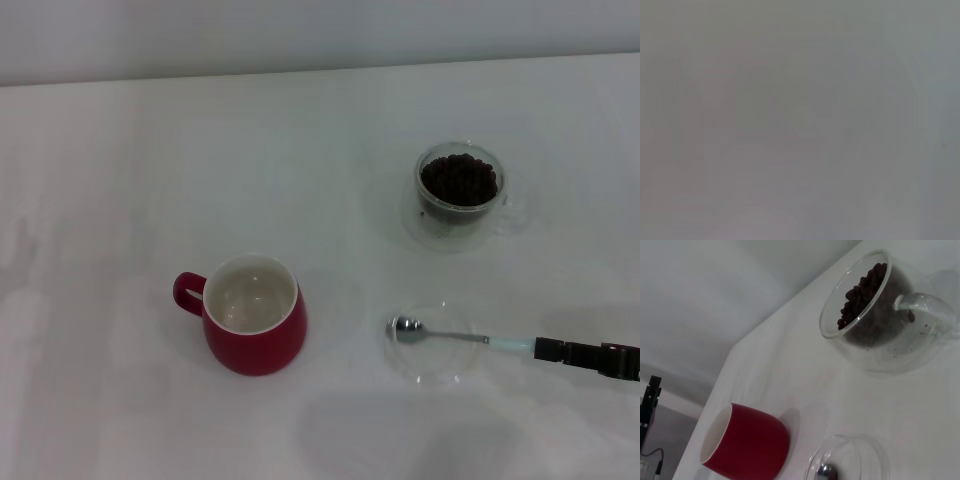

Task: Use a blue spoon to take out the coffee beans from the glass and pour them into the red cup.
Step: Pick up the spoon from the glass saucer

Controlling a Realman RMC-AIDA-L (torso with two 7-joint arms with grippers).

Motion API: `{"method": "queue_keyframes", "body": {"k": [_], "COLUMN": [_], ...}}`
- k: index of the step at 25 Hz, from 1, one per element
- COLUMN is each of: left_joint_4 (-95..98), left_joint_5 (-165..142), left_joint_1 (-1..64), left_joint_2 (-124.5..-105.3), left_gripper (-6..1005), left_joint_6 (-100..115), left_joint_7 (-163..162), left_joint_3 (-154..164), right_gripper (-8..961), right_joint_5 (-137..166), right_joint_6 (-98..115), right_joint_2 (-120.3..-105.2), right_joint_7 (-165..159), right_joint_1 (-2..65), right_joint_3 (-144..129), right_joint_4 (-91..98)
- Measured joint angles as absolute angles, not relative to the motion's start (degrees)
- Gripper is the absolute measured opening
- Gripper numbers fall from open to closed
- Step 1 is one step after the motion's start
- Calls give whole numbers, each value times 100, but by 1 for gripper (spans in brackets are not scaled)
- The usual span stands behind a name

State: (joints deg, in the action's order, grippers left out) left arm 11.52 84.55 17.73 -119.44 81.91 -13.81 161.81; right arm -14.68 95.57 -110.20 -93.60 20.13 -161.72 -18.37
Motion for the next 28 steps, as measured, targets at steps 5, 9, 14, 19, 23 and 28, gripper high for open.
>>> {"method": "queue_keyframes", "body": {"k": [5,9,14,19,23,28], "left_joint_4": [1152,1149,1130,1116,1114,1103], "left_joint_5": [8461,8467,8473,8473,8473,8473], "left_joint_1": [1791,1795,1793,1793,1793,1793], "left_joint_2": [-11944,-11944,-11941,-11937,-11936,-11935], "left_gripper": [894,893,893,893,893,893], "left_joint_6": [8191,8191,8191,8191,8191,8192], "left_joint_7": [-1380,-1379,-1379,-1380,-1379,-1379], "left_joint_3": [16175,16172,16171,16172,16172,16172], "right_gripper": [164,157,151,149,147,145], "right_joint_5": [-1470,-1458,-1455,-1501,-1607,-1866], "right_joint_6": [9557,9596,9771,9869,10017,10296], "right_joint_2": [-11019,-11005,-10933,-10844,-10786,-10690], "right_joint_7": [-9360,-9350,-9339,-9354,-9363,-9433], "right_joint_1": [2019,2021,2031,2030,2030,2102], "right_joint_3": [-16171,-16172,-16171,-16141,-16127,-16120], "right_joint_4": [-1837,-1838,-1846,-1846,-1848,-1973]}}
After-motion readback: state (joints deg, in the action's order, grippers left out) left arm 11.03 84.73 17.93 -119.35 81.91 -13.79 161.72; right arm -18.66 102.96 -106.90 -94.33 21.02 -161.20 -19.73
